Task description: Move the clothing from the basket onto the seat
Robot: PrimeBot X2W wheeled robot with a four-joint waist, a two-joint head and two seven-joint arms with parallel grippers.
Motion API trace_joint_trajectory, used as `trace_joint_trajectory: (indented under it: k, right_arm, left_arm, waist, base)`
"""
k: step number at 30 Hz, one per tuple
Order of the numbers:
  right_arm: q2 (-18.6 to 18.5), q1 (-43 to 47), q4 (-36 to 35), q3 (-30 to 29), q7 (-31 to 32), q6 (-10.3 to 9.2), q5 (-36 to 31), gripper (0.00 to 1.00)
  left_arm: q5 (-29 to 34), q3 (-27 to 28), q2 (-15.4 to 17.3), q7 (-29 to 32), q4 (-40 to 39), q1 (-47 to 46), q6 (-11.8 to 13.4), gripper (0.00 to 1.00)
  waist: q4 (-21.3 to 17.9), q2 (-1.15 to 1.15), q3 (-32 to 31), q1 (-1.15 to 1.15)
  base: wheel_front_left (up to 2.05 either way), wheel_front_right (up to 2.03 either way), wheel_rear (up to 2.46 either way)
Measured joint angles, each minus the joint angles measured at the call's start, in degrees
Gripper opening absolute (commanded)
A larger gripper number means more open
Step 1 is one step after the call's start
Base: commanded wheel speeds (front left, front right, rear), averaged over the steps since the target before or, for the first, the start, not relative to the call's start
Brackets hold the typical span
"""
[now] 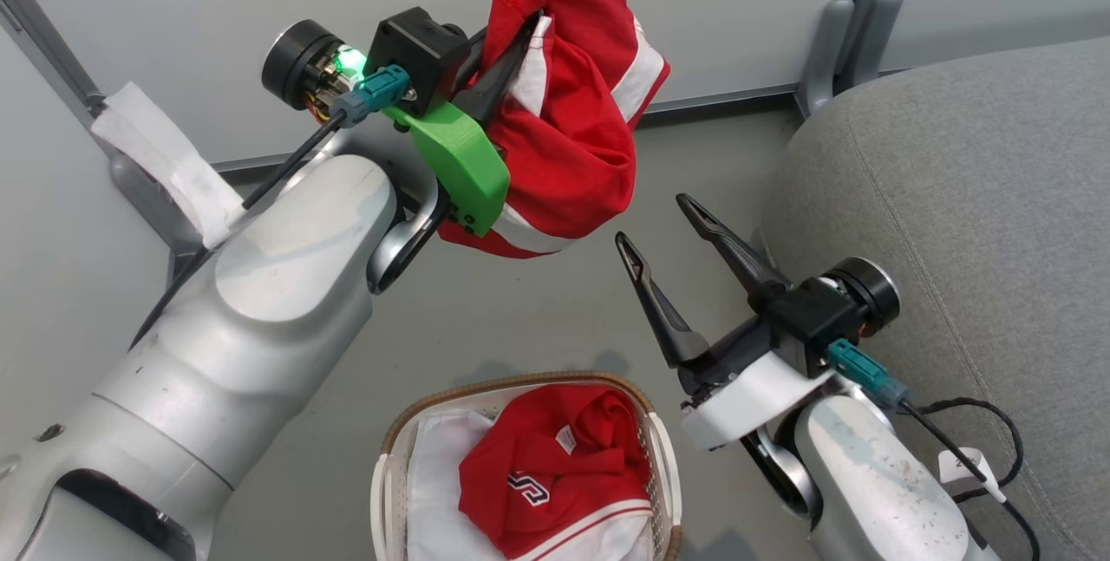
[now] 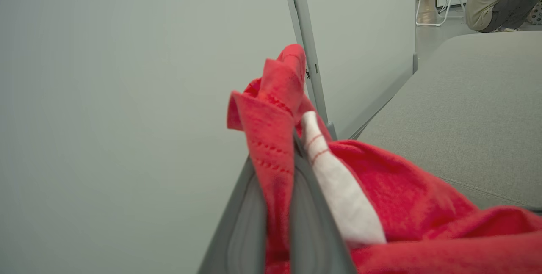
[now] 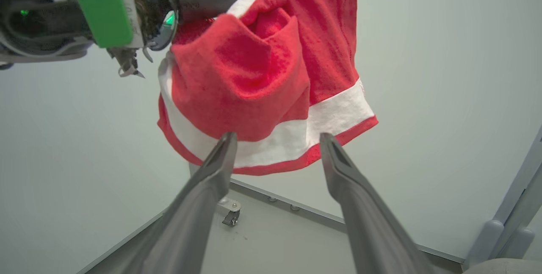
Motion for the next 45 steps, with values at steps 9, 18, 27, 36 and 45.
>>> trace_joint_trajectory:
  k: [9, 18, 27, 36, 45]
  right_arm:
    - [0.0, -2.1, -1.4, 4.1, 0.0, 0.0, 6.1, 1.0]
    - [0.0, -5.5, 1.1, 3.5, 0.0, 0.0, 8.9, 1.0]
    - [0.0, -8.7, 11.2, 5.1, 0.0, 0.0, 11.7, 1.0]
    - [0.0, -12.7, 18.1, 10.5, 0.0, 0.0, 18.4, 0.0]
    - [0.0, -13.7, 18.4, 7.6, 0.0, 0.0, 17.5, 0.0]
  left_arm:
    - [-0.6, -0.1, -0.2, 0.0, -0.1, 0.7, 0.4, 0.0]
    - [-1.0, -1.0, -1.2, -0.3, -0.4, 2.2, 0.6, 0.0]
    - [-1.6, -1.7, -2.4, -0.4, -1.6, 3.0, 0.8, 0.0]
    - [-2.5, -1.9, -2.5, -0.5, -2.2, 3.8, 1.0, 0.0]
    - [-4.3, -1.0, -1.2, -1.1, -2.0, 6.5, 1.4, 0.0]
  waist:
    - [0.2, 0.0, -0.3, 0.0]
    - [0.8, 0.0, -0.7, 0.0]
    - [2.0, 0.0, -0.9, 0.0]
    - [2.3, 0.0, -0.6, 0.0]
    - [1.7, 0.0, -0.1, 0.0]
  base:
    - [0.0, 0.0, 0.0]
    - [0.0, 0.0, 0.0]
    - [0.0, 0.0, 0.0]
    - [0.0, 0.0, 0.0]
    - [0.0, 0.0, 0.0]
